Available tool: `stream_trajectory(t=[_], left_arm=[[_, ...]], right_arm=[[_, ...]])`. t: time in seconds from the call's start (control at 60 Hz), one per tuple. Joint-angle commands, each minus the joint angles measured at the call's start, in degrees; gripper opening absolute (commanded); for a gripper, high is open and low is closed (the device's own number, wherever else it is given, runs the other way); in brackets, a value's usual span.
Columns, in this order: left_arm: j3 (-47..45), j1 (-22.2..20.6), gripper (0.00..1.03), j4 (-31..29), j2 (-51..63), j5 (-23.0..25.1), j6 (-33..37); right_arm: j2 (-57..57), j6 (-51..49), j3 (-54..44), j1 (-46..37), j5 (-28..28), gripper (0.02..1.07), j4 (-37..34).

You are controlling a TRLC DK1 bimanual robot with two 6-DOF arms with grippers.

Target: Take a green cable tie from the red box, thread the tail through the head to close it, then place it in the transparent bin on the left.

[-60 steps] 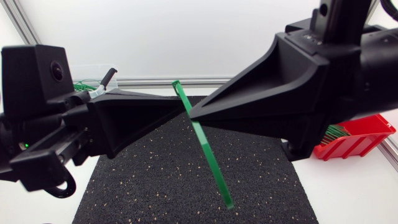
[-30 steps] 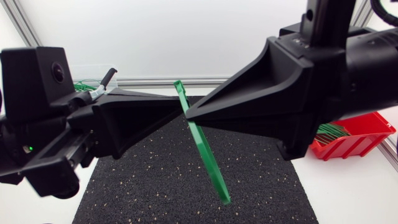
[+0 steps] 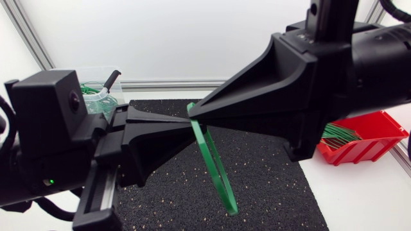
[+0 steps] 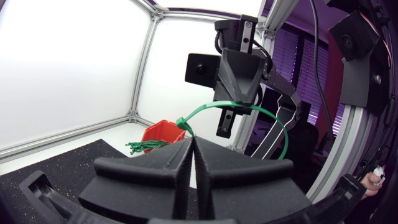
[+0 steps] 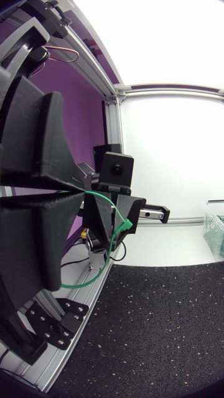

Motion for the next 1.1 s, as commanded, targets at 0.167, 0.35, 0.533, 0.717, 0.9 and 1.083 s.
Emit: stream_trajectory(t=[0.167,0.35,0.533,0.717,0.9,1.083], left_arm=[[-0.4,1.1,0.04,1.0,-2.6,-0.1,1.8],[-0.4,1.7,0.04,1.0,-3.4,-0.1,1.6],[-0.7,0.0,0.04,0.7,-3.7,-0.2,1.6],[-0.9,-1.9,0.04,-0.1,-4.6,-1.4,1.9],[-1.6,-2.6,0.04,-0.3,-5.5,-2.7,2.8],[-1.9,-2.6,0.04,-0.5,-7.0,-3.3,3.1]], right_arm=[[0.6,-0.2,-0.8,-0.8,1.1,0.08,-1.0],[0.6,-0.3,-1.2,-1.7,1.3,0.08,-1.3],[3.1,-0.7,-0.2,-2.0,1.7,0.08,-1.3],[5.8,-1.2,1.0,-1.9,2.0,0.08,-1.0],[5.8,-1.2,2.8,-1.7,2.3,0.08,-1.2],[6.8,-1.3,2.5,-1.7,3.0,0.08,-2.3]])
